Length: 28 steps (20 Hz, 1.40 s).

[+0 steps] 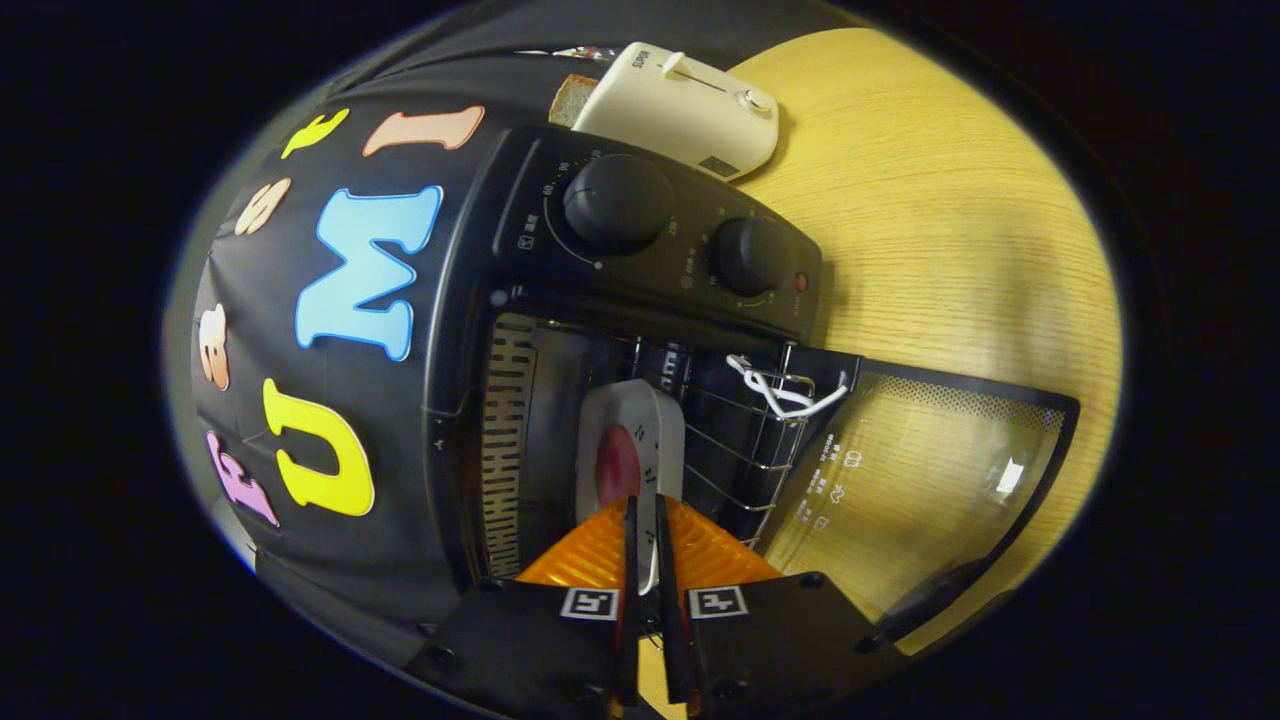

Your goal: Open the toaster oven, put the food inside, and close the toaster oven door.

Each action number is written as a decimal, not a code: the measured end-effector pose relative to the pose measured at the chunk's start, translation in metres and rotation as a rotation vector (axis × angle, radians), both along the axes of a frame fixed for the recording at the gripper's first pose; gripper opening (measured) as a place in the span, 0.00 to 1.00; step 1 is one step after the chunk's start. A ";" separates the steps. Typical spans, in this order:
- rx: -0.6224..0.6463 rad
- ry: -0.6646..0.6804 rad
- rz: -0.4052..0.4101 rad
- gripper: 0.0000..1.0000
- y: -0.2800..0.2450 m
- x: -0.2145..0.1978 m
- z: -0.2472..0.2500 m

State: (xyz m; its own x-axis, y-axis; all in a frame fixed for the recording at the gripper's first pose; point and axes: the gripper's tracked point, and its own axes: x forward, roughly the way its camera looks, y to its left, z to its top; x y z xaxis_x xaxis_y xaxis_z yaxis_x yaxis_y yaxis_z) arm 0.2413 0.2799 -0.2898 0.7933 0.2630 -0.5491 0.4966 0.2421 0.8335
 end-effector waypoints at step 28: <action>-0.820 -0.173 0.894 0.98 -0.011 -0.178 -0.013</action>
State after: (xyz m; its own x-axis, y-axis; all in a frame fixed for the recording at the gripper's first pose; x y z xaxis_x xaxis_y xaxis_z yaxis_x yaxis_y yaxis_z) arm 0.0631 0.2688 -0.3030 0.5898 0.3782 -0.7135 -0.2157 0.9252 0.3122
